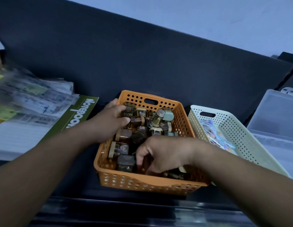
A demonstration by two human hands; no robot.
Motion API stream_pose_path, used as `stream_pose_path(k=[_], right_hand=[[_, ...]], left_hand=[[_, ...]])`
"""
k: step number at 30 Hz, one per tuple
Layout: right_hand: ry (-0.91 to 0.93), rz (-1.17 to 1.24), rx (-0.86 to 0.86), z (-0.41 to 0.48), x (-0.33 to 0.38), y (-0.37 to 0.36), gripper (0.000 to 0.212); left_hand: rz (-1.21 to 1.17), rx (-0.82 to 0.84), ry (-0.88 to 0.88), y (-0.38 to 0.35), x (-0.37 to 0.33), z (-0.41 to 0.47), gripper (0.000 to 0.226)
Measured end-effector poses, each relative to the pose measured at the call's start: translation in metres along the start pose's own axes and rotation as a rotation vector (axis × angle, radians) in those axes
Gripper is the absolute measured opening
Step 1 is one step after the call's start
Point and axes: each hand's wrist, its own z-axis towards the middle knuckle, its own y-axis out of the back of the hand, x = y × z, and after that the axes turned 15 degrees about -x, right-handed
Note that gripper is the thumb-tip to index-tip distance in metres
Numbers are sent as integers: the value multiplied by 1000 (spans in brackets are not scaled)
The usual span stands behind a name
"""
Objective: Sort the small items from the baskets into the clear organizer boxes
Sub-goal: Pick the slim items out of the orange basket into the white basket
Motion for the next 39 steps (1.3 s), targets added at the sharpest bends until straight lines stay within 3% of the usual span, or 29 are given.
stream_pose_path(k=[14,22,30,35,39], right_hand=[[28,-128,245,20,-2,-4,46],[33,20,274,21,-9,4,22],[59,554,-185,-10,-43,31,19],[-67,842,-615,-51,-75,51,23],[-338,656,-961,-77,-100,58,12]], left_hand=[[-62,7,22,-1,5,1,56],[-58,6,16,-2,7,2,56],[-63,16,29,-2,8,3,57],[-65,10,16,-1,6,2,56],[-51,12,8,-2,5,2,57]])
